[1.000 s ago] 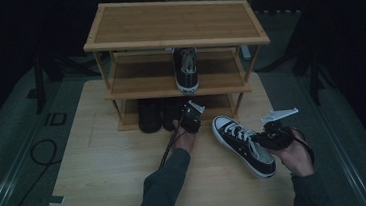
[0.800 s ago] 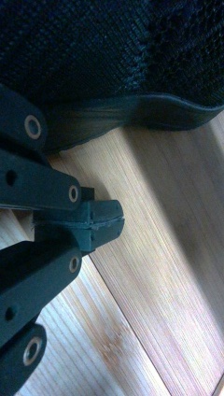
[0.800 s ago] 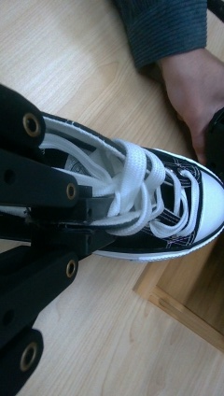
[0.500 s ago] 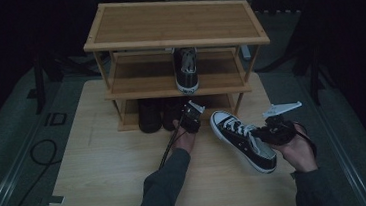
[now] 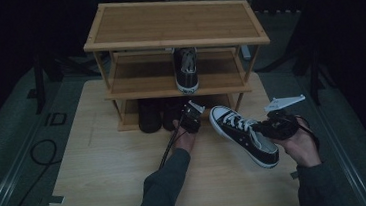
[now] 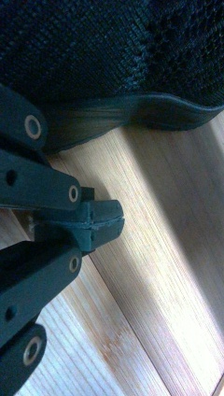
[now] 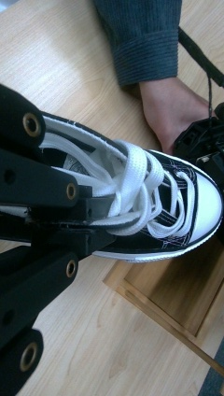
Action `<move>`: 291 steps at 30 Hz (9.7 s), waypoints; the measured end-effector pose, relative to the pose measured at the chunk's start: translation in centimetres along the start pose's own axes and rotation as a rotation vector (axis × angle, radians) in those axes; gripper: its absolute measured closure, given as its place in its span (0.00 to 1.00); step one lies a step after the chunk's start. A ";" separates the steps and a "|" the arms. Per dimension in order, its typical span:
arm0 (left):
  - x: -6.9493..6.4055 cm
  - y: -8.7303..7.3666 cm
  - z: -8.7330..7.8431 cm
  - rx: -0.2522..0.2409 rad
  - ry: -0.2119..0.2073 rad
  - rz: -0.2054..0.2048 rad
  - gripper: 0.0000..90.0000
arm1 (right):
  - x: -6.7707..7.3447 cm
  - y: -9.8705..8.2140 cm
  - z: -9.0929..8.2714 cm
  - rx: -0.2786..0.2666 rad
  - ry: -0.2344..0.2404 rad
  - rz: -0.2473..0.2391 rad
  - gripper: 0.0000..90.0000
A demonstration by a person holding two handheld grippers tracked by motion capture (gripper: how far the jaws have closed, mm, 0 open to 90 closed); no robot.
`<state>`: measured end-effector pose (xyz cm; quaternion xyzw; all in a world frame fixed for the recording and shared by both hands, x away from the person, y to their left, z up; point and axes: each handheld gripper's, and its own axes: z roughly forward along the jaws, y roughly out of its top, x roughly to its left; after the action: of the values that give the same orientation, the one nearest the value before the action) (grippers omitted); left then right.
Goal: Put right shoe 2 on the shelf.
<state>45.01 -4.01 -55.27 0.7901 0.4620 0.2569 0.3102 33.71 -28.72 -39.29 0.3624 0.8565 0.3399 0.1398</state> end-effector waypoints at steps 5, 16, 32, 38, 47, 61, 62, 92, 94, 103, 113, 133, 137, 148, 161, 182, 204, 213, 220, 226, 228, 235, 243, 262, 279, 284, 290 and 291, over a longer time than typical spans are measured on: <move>0.0 0.0 0.0 -0.006 0.001 -0.007 1.00 | -0.2 0.5 -0.5 -0.007 0.009 -0.018 0.98; 0.0 0.0 0.0 -0.005 0.000 -0.007 1.00 | -0.2 1.6 -2.0 -0.037 0.013 -0.042 0.98; 0.1 0.0 0.0 0.004 -0.011 0.000 1.00 | -0.1 3.2 -3.5 -0.062 0.029 -0.077 0.98; 0.1 0.0 0.0 -0.001 -0.013 0.000 1.00 | 0.3 4.1 -4.0 -0.073 0.037 -0.096 0.98; 0.1 0.1 0.0 0.004 0.006 0.009 1.00 | 0.7 6.0 -4.7 -0.098 0.035 -0.118 0.98; 0.1 0.1 0.0 0.010 0.002 0.015 1.00 | -0.7 9.6 -2.5 -0.104 -0.034 -0.064 0.98; 0.1 0.1 0.0 0.010 0.002 0.015 1.00 | -0.9 9.8 -2.4 -0.101 -0.042 -0.059 0.98; 0.0 0.1 0.0 0.006 -0.003 0.010 1.00 | -3.0 12.6 1.0 -0.142 -0.132 0.093 0.98; 0.0 0.1 0.0 0.006 -0.003 0.010 1.00 | -3.1 12.8 1.5 -0.154 -0.134 0.112 0.98; 0.0 0.1 0.0 0.006 -0.003 0.010 1.00 | -3.4 12.9 2.1 -0.191 -0.160 0.181 0.97; 0.0 0.1 0.0 0.007 -0.002 0.012 1.00 | -3.4 13.1 3.2 -0.217 -0.165 0.249 0.97; 0.0 0.1 0.0 0.007 -0.003 0.009 1.00 | -3.6 12.8 2.8 -0.252 -0.159 0.280 0.83; 0.0 0.1 0.0 0.007 -0.002 0.009 1.00 | -3.2 12.8 2.4 -0.277 -0.161 0.266 0.81; 0.0 0.1 0.0 0.007 -0.002 0.007 1.00 | -2.6 13.2 1.7 -0.378 -0.194 0.241 0.82; 0.0 0.0 0.0 0.006 -0.002 0.007 1.00 | -3.3 12.4 -0.7 -0.372 -0.242 0.208 1.00; 0.0 0.1 0.0 0.006 -0.002 0.006 1.00 | -2.8 6.6 -2.0 -0.206 -0.195 0.139 1.00; 0.0 0.1 -0.1 0.011 -0.003 0.010 1.00 | 1.4 3.4 -1.9 -0.160 -0.142 0.039 1.00; 0.0 0.1 0.0 0.008 0.002 0.009 1.00 | 1.7 3.6 -1.7 -0.169 -0.139 0.036 1.00; 0.0 0.1 0.0 0.008 -0.001 0.008 1.00 | 2.3 4.0 -1.3 -0.180 -0.118 0.017 1.00; 0.0 0.1 0.0 0.009 -0.003 0.005 1.00 | 2.8 4.5 -0.9 -0.196 -0.098 0.011 1.00; 0.0 0.1 0.0 0.007 0.004 0.008 1.00 | 2.9 4.7 -0.8 -0.198 -0.092 0.011 1.00; 0.0 0.1 0.0 0.010 0.001 0.007 1.00 | 3.4 5.2 -0.1 -0.209 -0.077 0.001 1.00; 0.0 0.1 0.0 0.010 0.001 0.007 1.00 | 3.4 5.6 0.5 -0.213 -0.077 0.000 1.00; 0.1 0.1 0.0 0.004 0.000 0.011 1.00 | 2.9 7.0 2.3 -0.207 -0.065 0.000 1.00; 0.1 0.1 0.0 0.010 -0.002 0.018 1.00 | 1.7 7.9 3.6 -0.205 -0.061 0.019 1.00; 0.0 0.1 0.0 0.010 0.000 0.008 1.00 | 1.2 8.2 3.8 -0.201 -0.047 0.015 1.00; 0.0 0.1 0.0 0.008 0.001 0.005 1.00 | 0.9 8.4 3.9 -0.195 -0.036 0.005 1.00; 0.0 0.1 0.0 0.009 0.001 0.008 1.00 | 0.8 8.4 3.9 -0.195 -0.033 0.001 1.00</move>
<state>45.05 -4.03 -55.20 0.7932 0.4602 0.2566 0.3053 39.47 -21.96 -36.40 0.3531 0.8168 0.4156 0.1881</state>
